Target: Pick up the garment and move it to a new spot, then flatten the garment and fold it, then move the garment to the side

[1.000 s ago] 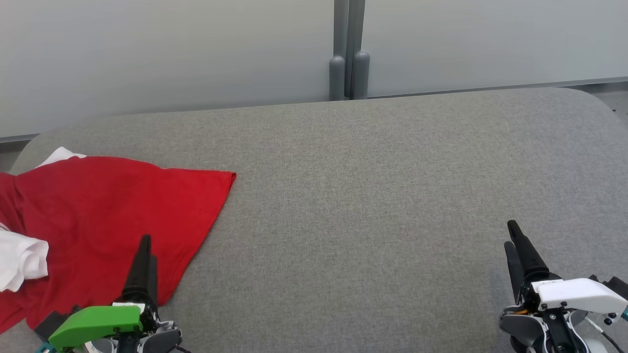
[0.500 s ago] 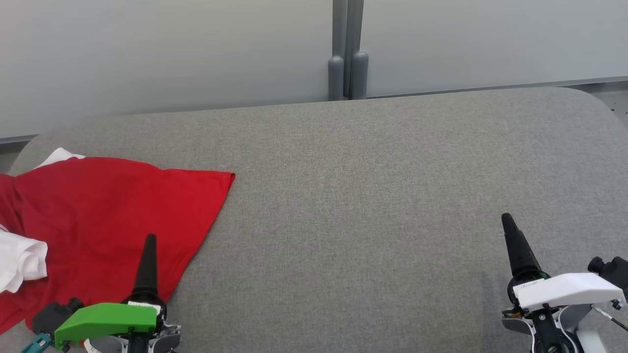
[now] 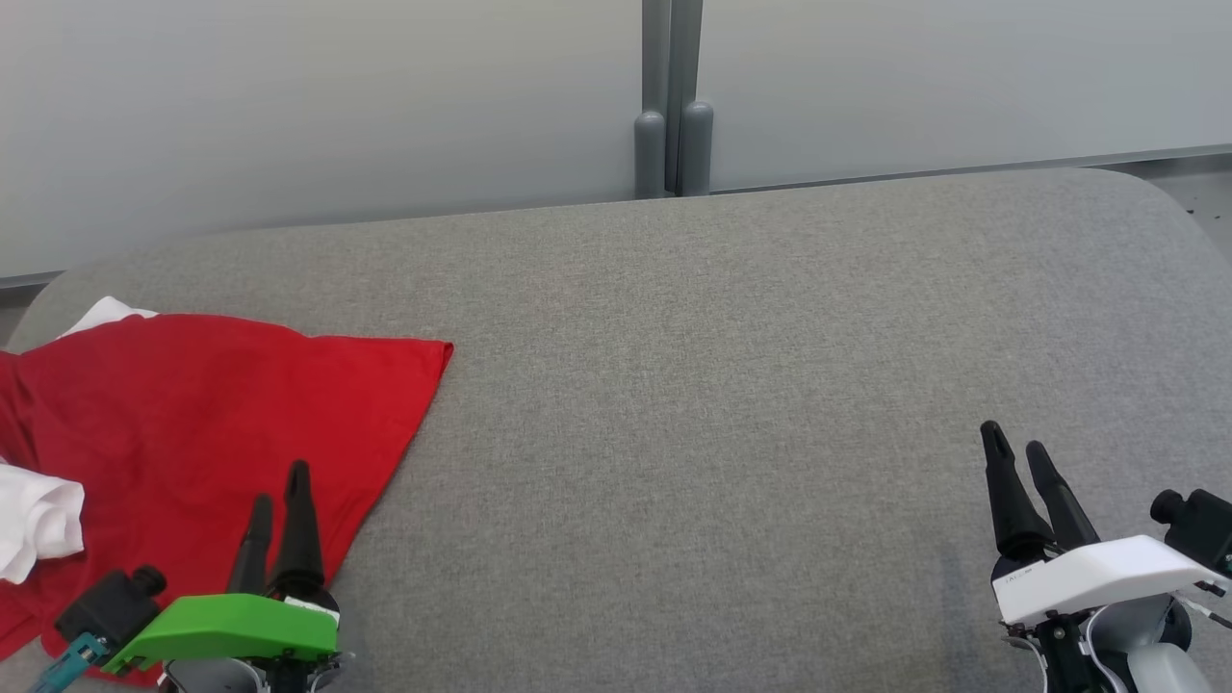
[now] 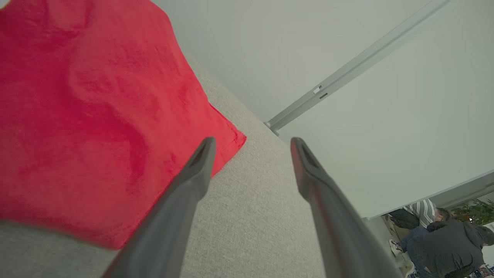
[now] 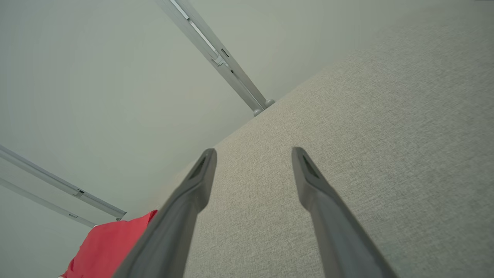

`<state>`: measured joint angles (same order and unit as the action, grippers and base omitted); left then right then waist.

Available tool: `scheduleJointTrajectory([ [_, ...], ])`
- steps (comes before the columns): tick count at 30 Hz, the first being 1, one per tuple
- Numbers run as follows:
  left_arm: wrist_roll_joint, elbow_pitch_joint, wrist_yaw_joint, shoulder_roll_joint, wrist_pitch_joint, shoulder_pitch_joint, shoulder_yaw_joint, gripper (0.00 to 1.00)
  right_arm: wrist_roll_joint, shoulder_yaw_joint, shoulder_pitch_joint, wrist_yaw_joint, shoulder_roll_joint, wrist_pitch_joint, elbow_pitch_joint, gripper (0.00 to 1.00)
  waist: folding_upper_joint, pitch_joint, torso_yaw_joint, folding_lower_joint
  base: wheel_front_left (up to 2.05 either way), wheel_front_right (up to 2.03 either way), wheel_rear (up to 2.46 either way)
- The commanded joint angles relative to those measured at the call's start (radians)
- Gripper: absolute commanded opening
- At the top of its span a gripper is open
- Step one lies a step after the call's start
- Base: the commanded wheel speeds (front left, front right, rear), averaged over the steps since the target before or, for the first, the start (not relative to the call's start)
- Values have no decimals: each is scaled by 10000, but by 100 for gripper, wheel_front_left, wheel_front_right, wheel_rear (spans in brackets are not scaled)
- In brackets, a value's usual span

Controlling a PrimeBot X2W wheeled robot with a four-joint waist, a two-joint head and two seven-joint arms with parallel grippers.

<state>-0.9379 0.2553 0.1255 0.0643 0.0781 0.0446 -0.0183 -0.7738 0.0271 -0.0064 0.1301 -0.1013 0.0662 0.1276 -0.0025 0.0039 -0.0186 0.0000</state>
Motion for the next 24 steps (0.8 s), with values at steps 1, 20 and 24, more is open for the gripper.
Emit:
scheduleJointTrajectory([
  [1, 424, -167, -15, 107, 91, 4, -18, 100, 349, -40, -86, 4, -121, 120, -150, 100, 9, 0, -16, 0, 0, 0, 0],
  [20, 3755, -117, -172, 288, 649, -341, -44, 100, 2594, -348, -31, 6, -552, 706, 355, 100, 13, -29, -114, 0, 0, 0, 0],
  [24, 4241, -120, -203, 293, 754, -460, -60, 100, 2855, -375, 41, 5, -592, 810, 451, 100, 14, -38, -136, 0, 0, 0, 0],
])
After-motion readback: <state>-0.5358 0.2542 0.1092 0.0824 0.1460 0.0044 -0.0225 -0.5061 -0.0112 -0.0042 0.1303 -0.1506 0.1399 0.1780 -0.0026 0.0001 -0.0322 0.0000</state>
